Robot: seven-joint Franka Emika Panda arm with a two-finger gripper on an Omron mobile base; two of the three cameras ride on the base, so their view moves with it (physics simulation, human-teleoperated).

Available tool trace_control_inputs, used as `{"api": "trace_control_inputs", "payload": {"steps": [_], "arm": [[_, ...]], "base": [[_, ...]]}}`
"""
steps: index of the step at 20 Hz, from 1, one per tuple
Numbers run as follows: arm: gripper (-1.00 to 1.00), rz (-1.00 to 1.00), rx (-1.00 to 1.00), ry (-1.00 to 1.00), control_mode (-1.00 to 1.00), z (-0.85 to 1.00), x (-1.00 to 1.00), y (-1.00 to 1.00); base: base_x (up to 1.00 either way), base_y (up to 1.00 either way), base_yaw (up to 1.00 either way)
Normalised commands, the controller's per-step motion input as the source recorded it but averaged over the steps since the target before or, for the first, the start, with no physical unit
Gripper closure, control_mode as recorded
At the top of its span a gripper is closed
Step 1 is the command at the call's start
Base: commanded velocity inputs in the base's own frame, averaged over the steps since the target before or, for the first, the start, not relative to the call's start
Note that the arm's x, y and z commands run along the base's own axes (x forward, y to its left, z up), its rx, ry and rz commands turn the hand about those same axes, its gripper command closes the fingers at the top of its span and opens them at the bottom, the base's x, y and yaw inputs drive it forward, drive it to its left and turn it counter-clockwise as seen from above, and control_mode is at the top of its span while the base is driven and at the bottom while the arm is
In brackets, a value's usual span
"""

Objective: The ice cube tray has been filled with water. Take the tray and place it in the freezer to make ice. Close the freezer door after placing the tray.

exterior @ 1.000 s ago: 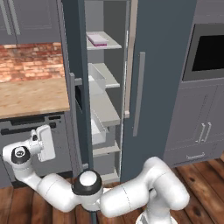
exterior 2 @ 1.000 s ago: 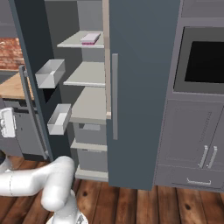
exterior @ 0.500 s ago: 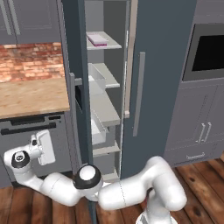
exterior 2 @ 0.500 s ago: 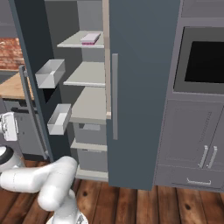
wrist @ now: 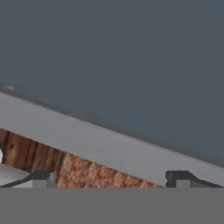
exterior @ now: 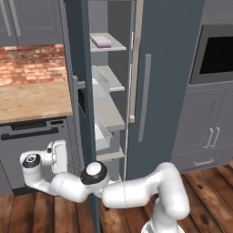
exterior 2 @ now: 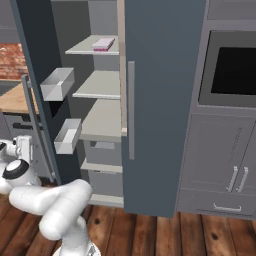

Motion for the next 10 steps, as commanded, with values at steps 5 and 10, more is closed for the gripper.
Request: {"api": "trace_control_inputs", "payload": {"steps": [5, 10], "arm": [[-1.00, -0.54, 0.01, -0.01, -1.00, -0.43, 0.20, -0.81], [-1.00, -0.62, 0.00, -0.05, -1.00, -0.59, 0.65, -0.35]], "base": [[0.00, 0.00, 0.00], [0.00, 0.00, 0.00]]}}
